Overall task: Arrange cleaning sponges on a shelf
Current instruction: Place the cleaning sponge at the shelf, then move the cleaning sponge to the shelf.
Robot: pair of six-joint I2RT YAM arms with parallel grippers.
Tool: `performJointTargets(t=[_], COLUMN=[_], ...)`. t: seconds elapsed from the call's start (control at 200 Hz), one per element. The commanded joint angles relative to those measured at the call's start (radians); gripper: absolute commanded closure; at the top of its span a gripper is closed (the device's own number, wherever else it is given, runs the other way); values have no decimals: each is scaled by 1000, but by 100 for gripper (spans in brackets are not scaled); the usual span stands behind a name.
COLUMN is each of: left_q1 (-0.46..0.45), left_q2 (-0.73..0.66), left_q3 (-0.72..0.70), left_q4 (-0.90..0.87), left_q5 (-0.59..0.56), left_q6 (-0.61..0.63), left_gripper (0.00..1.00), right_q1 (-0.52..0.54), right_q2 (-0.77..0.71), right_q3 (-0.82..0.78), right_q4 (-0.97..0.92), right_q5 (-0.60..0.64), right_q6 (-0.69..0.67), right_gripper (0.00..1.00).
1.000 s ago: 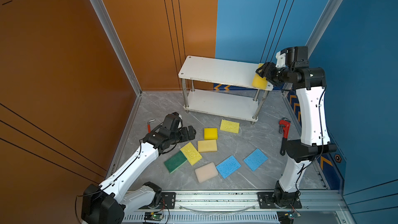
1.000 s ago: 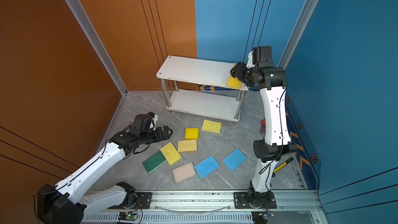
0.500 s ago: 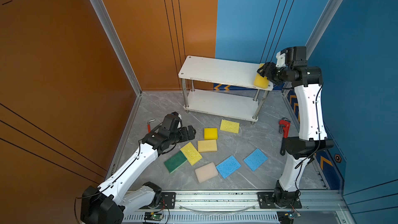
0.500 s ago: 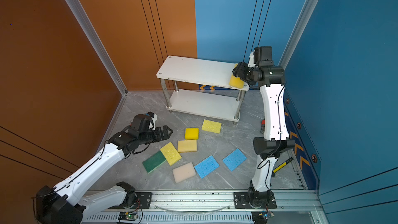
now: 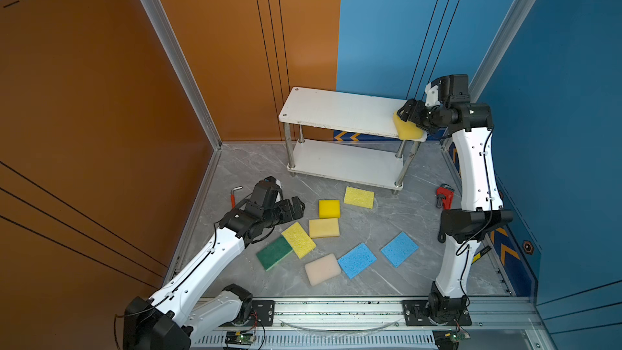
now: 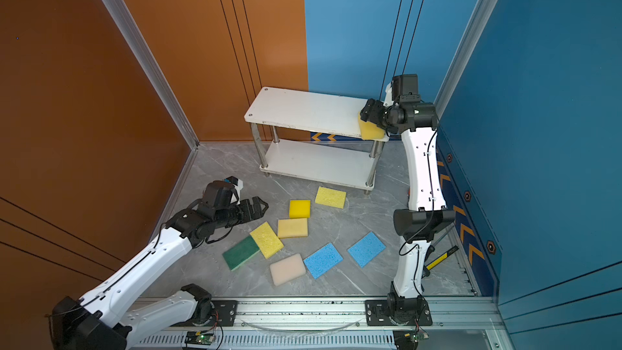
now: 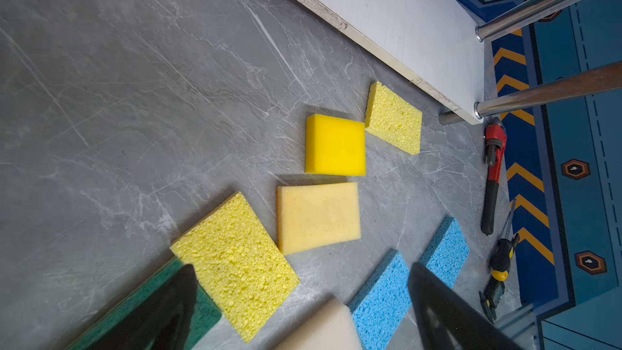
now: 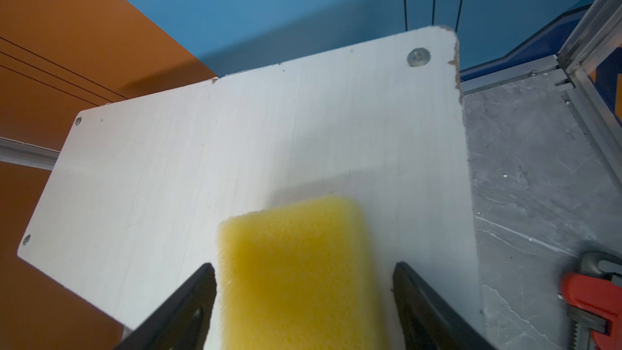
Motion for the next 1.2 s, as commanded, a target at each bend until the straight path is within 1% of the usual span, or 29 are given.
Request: performJointTargets(t=[0.0,0.23,0.375,0.46,0.586,0.696,0.736,0.776,0.831,0.901,0.986,1.121,1.196], left_q1=[-11,1,5,13,23,29,29,29,29,27,26,24,21], left_q2=[-20,0,-3,-11,-20,-14,-8,2,12,20,23,25,22], left_q3=[-15,-4,-7,-9,-6,-4,-1,2,9,18,20,14,14], left_q4=[-14,-14,-15,-20,-26,-25,-25,-25,-25,-25,-23,-24,-24], left_q5=[-27,-12,-9,-8,-2,5,11,15,21,26,27,32,32], left_q6=[-3,18,24,28,35,39,40,41,44,49,51,54,53], left_gripper=[2,2,2,2,2,2,2,2,2,2,2,2,2], right_q1=[3,14,46,67,87,75,75,73,63,37,27,8,9], right_q2=[7,0,-8,-22,-89,-159,-183,-202,-220,-247,-269,-250,-222], right_q3=[24,25,22,21,20,20,18,18,10,-47,-110,-116,-84], right_q4=[1,4,-1,-24,-5,41,54,59,55,48,17,-27,-26], right_q5=[55,85,95,149,279,268,237,178,60,-150,-299,-441,-471], right_q6=[-20,-23,-51,-78,-146,-149,-144,-129,-75,34,129,262,313], right_gripper=[11,8,7,6,6,6,6,7,7,8,9,8,8])
